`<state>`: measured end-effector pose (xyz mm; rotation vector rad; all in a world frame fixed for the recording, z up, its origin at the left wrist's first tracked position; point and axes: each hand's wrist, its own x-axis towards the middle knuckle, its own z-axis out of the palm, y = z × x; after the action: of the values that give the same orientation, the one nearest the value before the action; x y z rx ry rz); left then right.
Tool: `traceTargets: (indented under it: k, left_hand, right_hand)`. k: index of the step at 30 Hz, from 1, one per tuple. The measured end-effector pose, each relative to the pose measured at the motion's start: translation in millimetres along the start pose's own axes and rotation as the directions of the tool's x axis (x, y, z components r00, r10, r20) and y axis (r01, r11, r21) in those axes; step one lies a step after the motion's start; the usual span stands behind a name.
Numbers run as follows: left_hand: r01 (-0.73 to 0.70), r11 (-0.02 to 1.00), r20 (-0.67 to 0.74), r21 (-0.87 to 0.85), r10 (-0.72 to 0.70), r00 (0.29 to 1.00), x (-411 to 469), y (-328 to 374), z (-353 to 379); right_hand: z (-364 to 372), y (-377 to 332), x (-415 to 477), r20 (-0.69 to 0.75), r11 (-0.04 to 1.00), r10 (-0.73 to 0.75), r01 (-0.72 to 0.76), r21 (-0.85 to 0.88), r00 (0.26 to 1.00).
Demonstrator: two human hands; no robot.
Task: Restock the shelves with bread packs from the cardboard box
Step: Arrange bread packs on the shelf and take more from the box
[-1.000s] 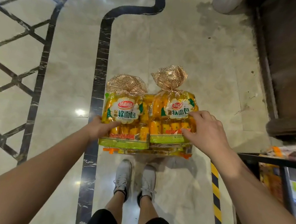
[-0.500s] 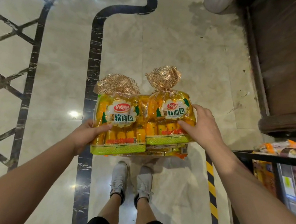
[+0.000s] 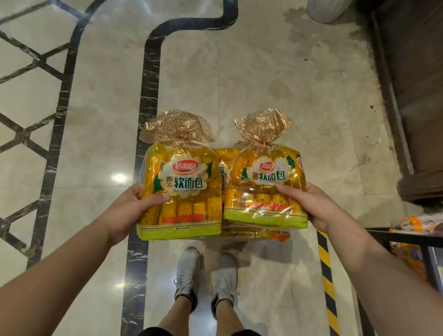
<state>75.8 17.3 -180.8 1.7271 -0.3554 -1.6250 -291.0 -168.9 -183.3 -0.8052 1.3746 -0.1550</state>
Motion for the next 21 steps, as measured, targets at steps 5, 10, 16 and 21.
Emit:
traceTargets:
  k: [5, 10, 16, 21]
  left_hand:
    - [-0.047, 0.998, 0.0, -0.05, 0.047, 0.999, -23.6, 20.8, -0.3]
    - [-0.109, 0.993, 0.026, -0.043, 0.111, 0.994, -63.2, 66.7, 9.6]
    - [-0.239, 0.97, 0.119, -0.033, 0.242, 0.963, -119.3, 140.2, 34.2]
    - [-0.37, 0.929, 0.183, 0.011, 0.362, 0.914, -166.0, 197.1, 58.6]
  right_hand:
    - [-7.1, -7.2, -31.0, 0.058, 0.986, -0.092, 0.083, 0.144, 0.994]
    - [-18.2, -32.7, -78.6, 0.067, 0.965, -0.19, 0.174, 0.195, 0.979]
    - [-35.5, -79.1, -157.5, 0.046, 0.927, -0.316, 0.299, 0.227, 0.948]
    - [-54.3, -118.9, -237.5, -0.045, 0.875, -0.421, 0.419, 0.242, 0.906]
